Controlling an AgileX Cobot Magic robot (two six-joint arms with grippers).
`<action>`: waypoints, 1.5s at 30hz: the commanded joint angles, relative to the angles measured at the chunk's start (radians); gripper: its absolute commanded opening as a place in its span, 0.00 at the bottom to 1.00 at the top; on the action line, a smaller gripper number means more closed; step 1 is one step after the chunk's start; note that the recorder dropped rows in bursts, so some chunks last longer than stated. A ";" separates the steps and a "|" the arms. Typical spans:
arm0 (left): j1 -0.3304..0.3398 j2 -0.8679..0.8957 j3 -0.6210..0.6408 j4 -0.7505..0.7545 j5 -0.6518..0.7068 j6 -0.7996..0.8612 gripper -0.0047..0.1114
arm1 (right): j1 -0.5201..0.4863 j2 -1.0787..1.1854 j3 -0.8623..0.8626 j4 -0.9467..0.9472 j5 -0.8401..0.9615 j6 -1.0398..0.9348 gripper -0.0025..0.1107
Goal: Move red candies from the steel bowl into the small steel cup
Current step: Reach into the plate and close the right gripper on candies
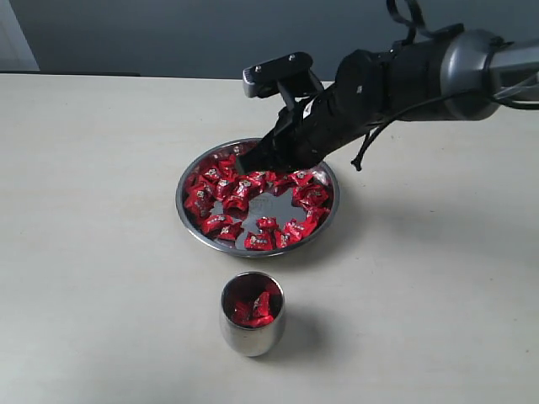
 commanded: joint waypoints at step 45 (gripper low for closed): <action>0.001 -0.005 0.005 0.000 -0.005 0.001 0.06 | 0.057 0.143 0.000 0.089 0.075 -0.053 0.42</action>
